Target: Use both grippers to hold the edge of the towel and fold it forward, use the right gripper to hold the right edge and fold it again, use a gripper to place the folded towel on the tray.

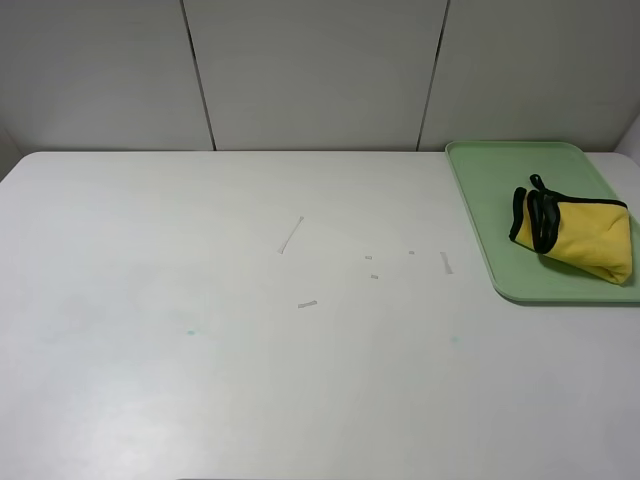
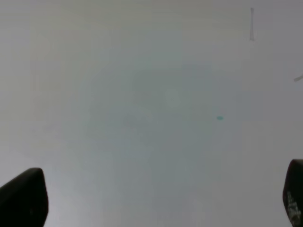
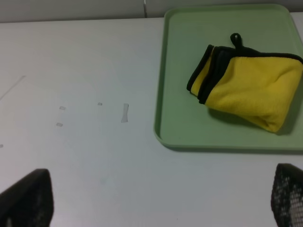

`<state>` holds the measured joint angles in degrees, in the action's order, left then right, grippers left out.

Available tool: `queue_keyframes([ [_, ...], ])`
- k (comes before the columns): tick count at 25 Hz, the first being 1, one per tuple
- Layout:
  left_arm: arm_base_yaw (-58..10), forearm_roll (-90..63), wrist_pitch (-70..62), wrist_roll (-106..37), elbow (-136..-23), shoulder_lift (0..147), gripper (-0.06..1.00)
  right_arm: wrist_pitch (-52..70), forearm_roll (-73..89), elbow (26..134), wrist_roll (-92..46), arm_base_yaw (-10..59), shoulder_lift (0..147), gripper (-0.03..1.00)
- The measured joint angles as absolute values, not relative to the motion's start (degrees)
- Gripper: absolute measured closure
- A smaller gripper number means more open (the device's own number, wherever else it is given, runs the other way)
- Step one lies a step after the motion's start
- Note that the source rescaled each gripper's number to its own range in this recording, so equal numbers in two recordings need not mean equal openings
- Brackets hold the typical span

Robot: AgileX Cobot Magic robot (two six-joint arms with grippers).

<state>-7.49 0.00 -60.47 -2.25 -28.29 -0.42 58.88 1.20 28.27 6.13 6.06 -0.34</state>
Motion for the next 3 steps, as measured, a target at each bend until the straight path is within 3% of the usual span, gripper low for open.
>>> queue_keyframes([
  [3,-7.49,0.0,-60.47,-2.25,-28.29,-0.42,-0.06,58.88,1.2,28.27,6.13,6.06,-0.34,-0.03],
])
